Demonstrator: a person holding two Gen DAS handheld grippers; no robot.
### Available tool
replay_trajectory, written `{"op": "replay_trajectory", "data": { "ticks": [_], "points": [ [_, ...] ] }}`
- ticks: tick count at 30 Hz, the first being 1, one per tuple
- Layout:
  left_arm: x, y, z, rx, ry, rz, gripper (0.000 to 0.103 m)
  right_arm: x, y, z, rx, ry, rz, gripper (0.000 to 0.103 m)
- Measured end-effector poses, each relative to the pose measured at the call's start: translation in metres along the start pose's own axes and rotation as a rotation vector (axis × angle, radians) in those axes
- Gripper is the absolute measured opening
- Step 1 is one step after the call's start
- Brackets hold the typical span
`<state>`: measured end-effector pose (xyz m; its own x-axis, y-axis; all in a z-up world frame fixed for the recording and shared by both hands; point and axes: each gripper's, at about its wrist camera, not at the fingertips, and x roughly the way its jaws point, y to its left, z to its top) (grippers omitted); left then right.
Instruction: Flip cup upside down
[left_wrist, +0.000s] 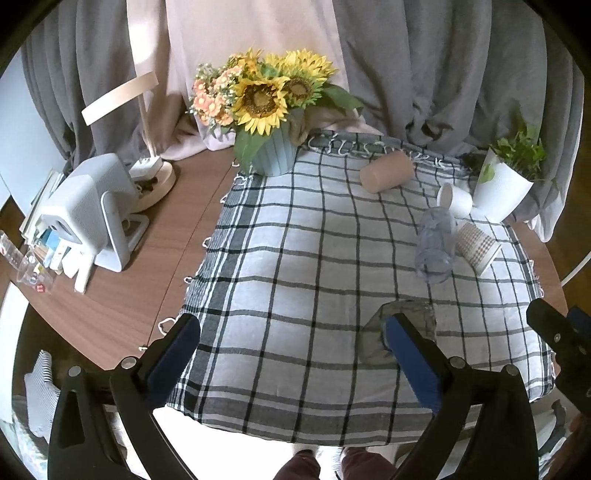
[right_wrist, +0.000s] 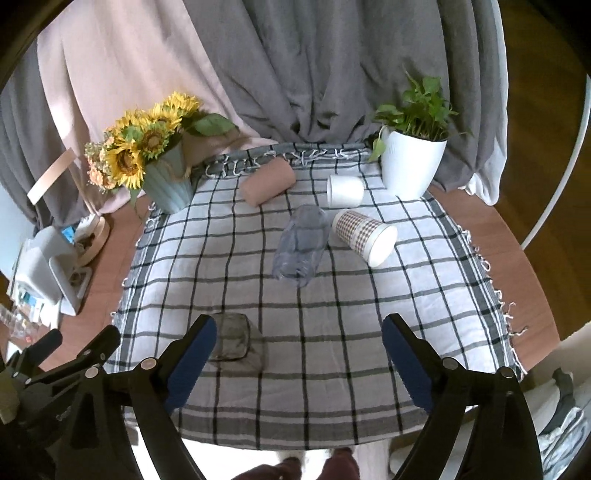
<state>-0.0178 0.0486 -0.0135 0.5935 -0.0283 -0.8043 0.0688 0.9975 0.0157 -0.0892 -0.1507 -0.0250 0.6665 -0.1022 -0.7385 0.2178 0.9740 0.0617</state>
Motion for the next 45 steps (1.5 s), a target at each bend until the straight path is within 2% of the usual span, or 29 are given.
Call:
{"op": "replay_trajectory", "data": {
  "ticks": [12,24,45],
  "points": [
    [-0.014,0.001,-0.001,-0.005,-0.027,0.019,0.103,-0.009,-0.002,-0.003,0.006,-0.003,0.028,0.091],
    [-0.022,0.001,0.001,0.014,-0.055,0.010,0.103,-0.019,0.002,-0.004,0.012,-0.030,0.016,0.091],
    [-0.019,0.000,0.001,0.016,-0.048,0.000,0.103,-0.014,0.003,-0.006,0.007,-0.017,0.014,0.091]
  ]
}}
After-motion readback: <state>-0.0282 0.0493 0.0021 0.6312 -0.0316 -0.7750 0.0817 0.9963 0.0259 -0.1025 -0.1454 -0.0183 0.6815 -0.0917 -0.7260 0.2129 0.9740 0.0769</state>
